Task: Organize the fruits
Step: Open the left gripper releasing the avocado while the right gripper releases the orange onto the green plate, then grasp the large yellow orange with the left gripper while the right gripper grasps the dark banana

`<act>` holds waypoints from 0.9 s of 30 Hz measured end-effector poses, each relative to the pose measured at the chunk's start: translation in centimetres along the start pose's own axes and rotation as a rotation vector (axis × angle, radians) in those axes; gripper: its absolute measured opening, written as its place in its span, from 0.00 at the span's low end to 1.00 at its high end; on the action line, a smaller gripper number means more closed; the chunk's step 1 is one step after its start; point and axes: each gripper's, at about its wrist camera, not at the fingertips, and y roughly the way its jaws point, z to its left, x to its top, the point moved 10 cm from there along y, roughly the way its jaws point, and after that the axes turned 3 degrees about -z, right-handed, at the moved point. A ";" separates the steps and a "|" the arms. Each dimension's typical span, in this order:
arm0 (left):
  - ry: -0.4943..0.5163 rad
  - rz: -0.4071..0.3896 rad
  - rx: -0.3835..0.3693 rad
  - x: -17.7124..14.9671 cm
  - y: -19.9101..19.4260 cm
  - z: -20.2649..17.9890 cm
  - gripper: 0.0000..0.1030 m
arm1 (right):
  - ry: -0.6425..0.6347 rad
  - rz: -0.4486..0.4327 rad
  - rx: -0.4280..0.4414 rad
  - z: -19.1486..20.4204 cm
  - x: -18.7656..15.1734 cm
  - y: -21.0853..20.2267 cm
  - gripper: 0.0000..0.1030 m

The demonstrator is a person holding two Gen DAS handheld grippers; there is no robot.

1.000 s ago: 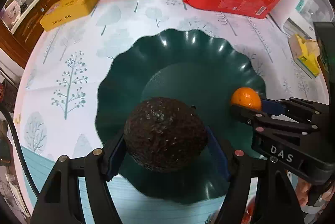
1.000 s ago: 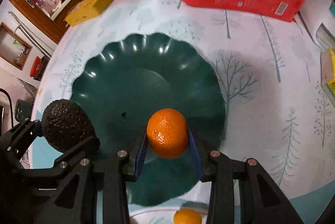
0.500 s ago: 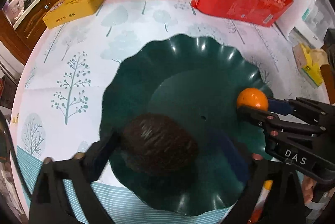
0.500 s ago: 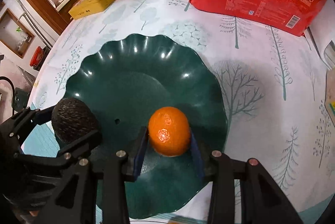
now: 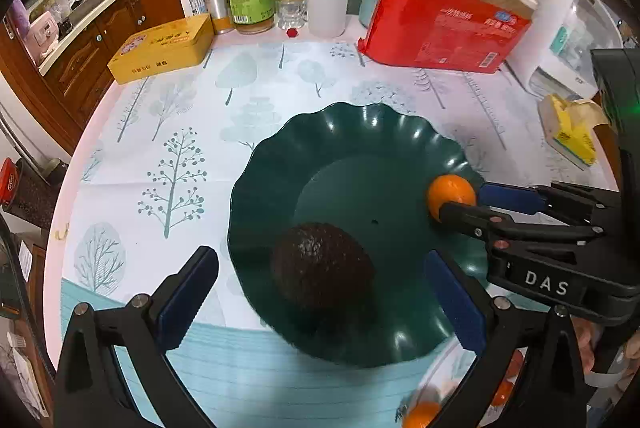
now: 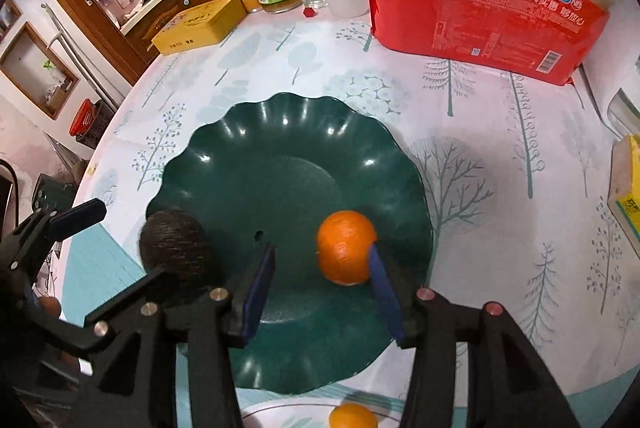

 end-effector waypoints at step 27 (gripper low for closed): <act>0.201 -0.151 -0.126 -11.1 -17.7 -5.6 1.00 | 0.029 -0.203 -0.098 3.4 -12.9 -18.8 0.48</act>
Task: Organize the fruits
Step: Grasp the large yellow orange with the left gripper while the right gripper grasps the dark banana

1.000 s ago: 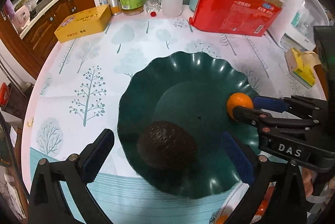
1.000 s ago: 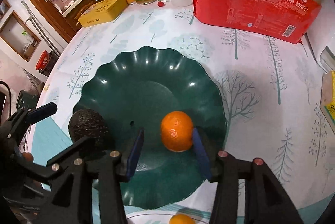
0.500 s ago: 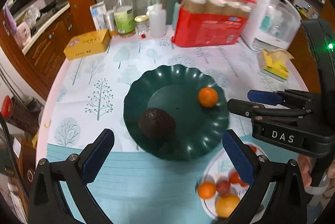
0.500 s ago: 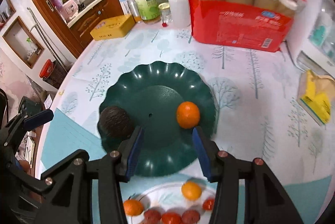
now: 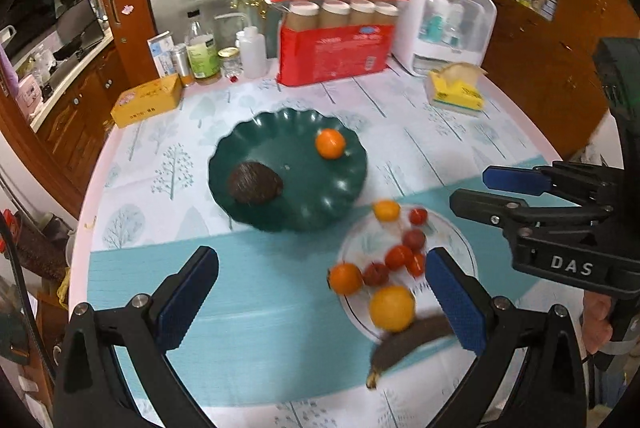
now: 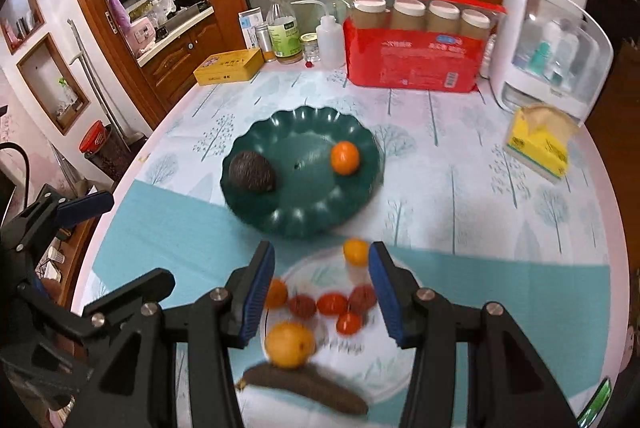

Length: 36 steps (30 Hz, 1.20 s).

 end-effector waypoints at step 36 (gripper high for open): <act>-0.108 0.268 -0.124 -9.6 10.0 -2.8 0.99 | -0.690 0.211 0.296 3.1 -17.3 7.6 0.48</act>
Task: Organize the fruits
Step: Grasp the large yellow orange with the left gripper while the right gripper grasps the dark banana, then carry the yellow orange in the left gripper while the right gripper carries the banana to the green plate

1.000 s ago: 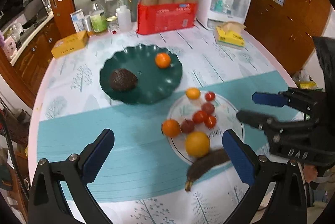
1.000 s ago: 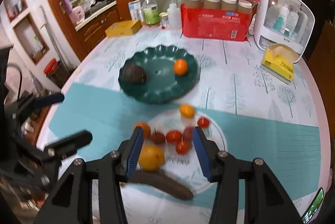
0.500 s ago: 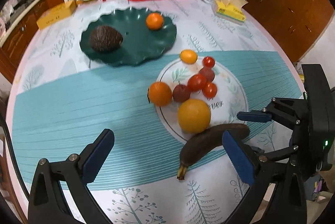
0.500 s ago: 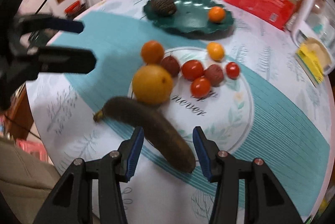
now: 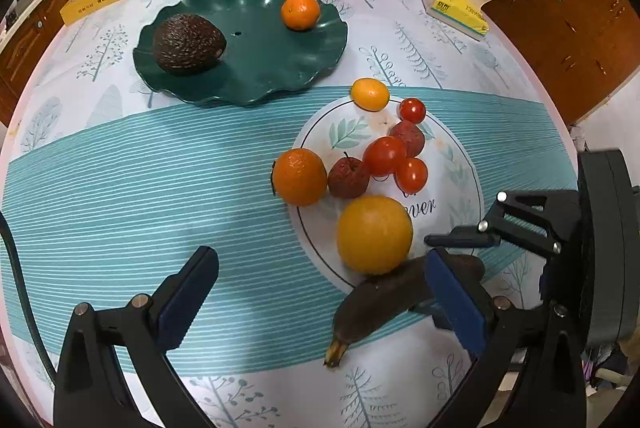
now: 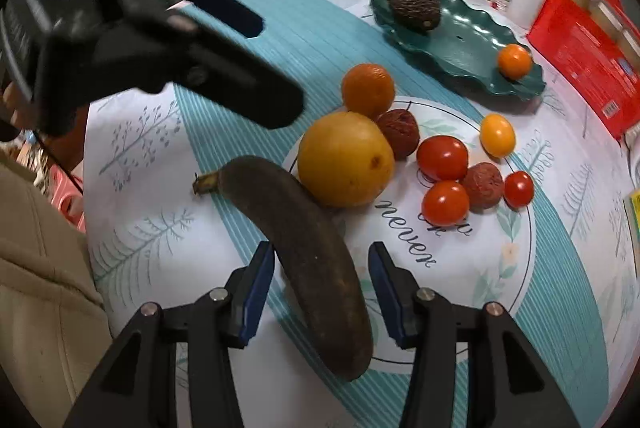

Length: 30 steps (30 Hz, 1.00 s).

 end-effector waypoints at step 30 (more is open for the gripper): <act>0.011 0.064 -0.020 -0.2 4.9 -3.6 0.44 | 0.358 -0.012 -0.161 -1.9 -7.5 -3.9 0.36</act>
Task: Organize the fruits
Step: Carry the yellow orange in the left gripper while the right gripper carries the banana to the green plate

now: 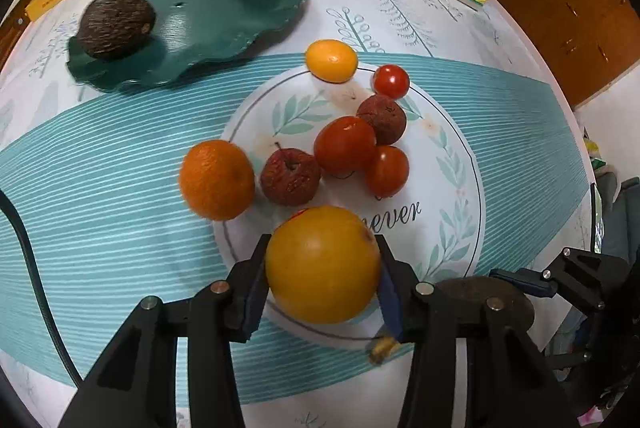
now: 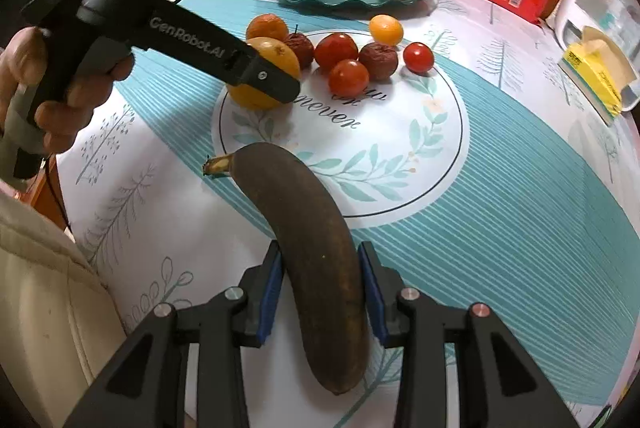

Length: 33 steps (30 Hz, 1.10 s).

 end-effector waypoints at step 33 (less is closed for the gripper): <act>-0.024 -0.348 0.189 23.5 -17.2 14.5 0.45 | 0.331 -0.222 -0.081 -7.3 31.6 -6.4 0.34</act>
